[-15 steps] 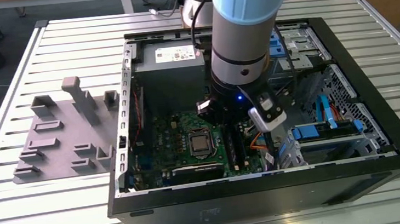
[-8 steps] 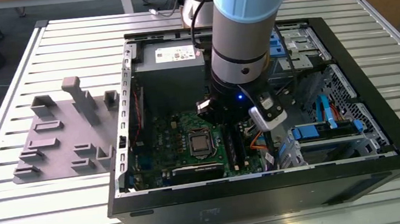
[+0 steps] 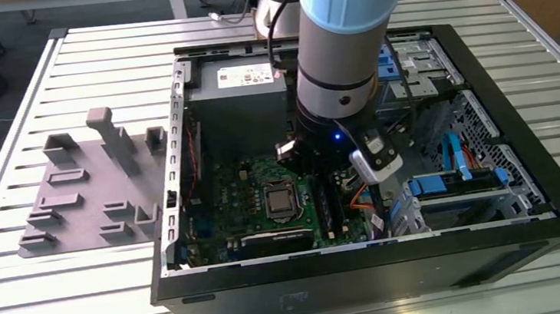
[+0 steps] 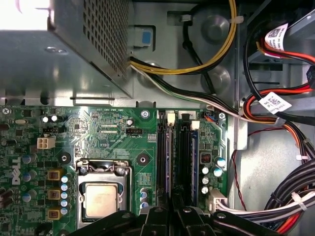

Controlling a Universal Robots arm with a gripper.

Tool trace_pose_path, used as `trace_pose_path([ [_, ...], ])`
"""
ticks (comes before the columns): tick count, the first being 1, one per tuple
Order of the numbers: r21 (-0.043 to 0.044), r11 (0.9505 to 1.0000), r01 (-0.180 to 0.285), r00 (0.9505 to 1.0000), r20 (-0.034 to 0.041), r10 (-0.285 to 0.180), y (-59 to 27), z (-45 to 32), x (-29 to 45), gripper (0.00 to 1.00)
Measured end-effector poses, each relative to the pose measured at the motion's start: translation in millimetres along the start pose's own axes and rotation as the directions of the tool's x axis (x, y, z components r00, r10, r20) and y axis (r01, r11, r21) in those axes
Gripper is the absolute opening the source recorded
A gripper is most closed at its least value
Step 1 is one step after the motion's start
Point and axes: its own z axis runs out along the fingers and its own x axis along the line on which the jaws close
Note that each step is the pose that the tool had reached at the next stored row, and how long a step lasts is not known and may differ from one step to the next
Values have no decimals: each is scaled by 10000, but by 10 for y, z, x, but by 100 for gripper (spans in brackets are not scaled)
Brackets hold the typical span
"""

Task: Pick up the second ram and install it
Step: 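Insert the second ram into the second slot, then press down the second ram until it locks into place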

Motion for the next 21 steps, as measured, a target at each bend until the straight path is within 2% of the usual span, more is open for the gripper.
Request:
trace_pose_path([
  [13,-6,10000,7,10000,-21,-7,0,24,-1,14],
  [21,-8,10000,-8,10000,-36,8,0,-1,-8,14],
])
